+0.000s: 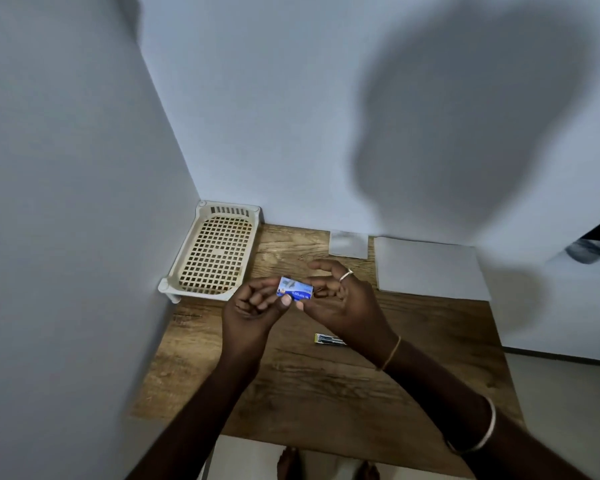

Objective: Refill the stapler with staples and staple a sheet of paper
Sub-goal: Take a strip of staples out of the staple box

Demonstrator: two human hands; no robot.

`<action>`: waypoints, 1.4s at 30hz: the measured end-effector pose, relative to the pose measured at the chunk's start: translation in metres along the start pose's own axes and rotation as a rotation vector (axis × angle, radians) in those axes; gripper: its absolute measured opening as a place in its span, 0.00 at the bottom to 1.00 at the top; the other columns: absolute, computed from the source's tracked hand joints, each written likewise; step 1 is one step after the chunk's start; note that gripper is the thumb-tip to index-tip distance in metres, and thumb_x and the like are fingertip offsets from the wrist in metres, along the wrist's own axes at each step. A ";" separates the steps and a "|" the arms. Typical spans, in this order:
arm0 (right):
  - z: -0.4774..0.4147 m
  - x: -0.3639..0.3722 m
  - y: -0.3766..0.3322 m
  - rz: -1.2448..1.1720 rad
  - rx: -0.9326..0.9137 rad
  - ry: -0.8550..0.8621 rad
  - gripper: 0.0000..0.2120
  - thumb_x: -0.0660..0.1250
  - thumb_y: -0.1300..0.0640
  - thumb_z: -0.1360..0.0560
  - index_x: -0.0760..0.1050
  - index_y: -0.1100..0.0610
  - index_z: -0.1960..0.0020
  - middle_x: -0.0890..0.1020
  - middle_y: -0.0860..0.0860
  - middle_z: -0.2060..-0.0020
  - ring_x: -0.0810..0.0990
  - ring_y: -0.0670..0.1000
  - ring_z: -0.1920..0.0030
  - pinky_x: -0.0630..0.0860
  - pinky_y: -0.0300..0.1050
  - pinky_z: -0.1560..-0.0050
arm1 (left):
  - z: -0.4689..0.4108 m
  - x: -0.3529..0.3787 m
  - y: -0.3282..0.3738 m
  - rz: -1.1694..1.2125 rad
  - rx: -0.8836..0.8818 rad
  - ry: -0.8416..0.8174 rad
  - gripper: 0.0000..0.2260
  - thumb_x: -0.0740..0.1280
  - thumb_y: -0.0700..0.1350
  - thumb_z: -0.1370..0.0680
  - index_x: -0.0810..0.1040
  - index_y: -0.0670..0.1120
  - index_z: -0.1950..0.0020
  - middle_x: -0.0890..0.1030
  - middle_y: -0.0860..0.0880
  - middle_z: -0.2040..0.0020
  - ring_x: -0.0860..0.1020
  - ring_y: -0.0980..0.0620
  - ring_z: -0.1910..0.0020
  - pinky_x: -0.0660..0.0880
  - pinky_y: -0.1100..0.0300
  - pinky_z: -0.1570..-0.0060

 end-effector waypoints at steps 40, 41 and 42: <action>0.058 -0.065 -0.018 -0.360 0.003 0.316 0.18 0.82 0.63 0.34 0.83 0.54 0.47 0.89 0.53 0.51 0.88 0.53 0.49 0.83 0.43 0.49 | 0.031 0.061 0.007 0.079 0.015 0.030 0.18 0.83 0.53 0.34 0.88 0.46 0.48 0.88 0.43 0.46 0.85 0.45 0.43 0.80 0.52 0.45; 0.059 -0.065 -0.017 -0.380 0.008 0.315 0.18 0.82 0.64 0.34 0.83 0.54 0.46 0.88 0.53 0.50 0.88 0.54 0.48 0.83 0.43 0.49 | 0.031 0.061 0.007 0.081 0.011 0.030 0.19 0.83 0.53 0.34 0.88 0.46 0.48 0.88 0.43 0.46 0.85 0.45 0.43 0.80 0.52 0.45; 0.059 -0.064 -0.016 -0.403 0.015 0.314 0.19 0.81 0.64 0.33 0.83 0.54 0.44 0.88 0.54 0.50 0.87 0.54 0.47 0.83 0.43 0.49 | 0.031 0.061 0.007 0.081 0.008 0.028 0.19 0.83 0.53 0.34 0.88 0.46 0.48 0.88 0.42 0.47 0.85 0.45 0.44 0.80 0.53 0.45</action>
Point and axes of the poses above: each hand's wrist, its own z-axis away from the middle knuckle, its own x-axis out of the palm, y = z × x, the point moved 6 cm from there along -z, towards the middle knuckle
